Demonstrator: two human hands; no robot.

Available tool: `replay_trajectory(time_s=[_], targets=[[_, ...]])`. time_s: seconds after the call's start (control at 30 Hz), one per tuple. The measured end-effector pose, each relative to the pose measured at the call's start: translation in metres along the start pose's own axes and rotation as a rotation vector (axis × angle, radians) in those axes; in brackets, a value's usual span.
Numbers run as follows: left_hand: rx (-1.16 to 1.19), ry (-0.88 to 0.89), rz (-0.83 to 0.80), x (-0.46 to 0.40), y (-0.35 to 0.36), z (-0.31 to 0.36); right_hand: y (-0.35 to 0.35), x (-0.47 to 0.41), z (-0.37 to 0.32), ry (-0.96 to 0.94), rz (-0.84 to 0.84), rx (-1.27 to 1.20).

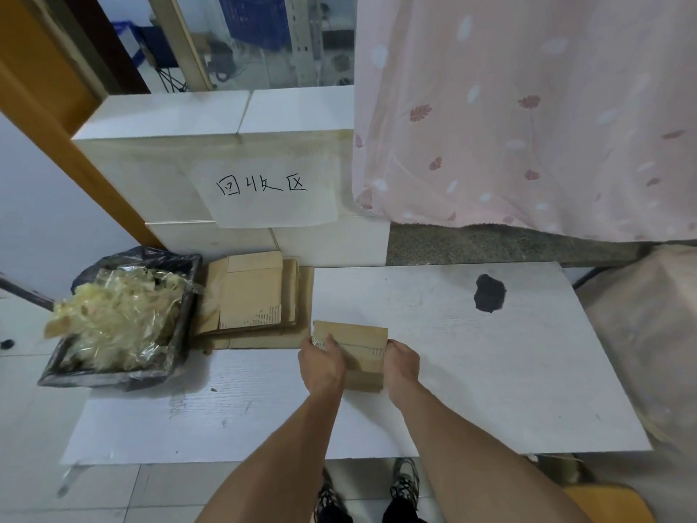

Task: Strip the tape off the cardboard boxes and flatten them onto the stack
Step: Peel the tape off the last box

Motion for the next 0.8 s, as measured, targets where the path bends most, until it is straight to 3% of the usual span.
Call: replay_trajectory(time_s=[0.47,0.67,0.8], targets=[[-0.052,-0.046,-0.011,-0.006,-0.004,0.002,-0.005,-0.005,-0.002,-0.04,-0.108,0.061],[0.008,-0.082,-0.025,-0.005,-0.005,-0.004,0.003,0.002,-0.015,-0.139,-0.129,0.055],[0.003,-0.202,-0.085,-0.008,0.0,-0.005,0.013,0.005,-0.033,-0.203,-0.132,0.12]])
Point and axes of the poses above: each hand's wrist, its own x-axis away from the middle knuckle, its own y-axis out of the palm, z = x × y, the point moved 3 cm from there along -x, towards the middle knuckle, and after that the axes turned 15 degrees about -z, right-handed, at the moved point
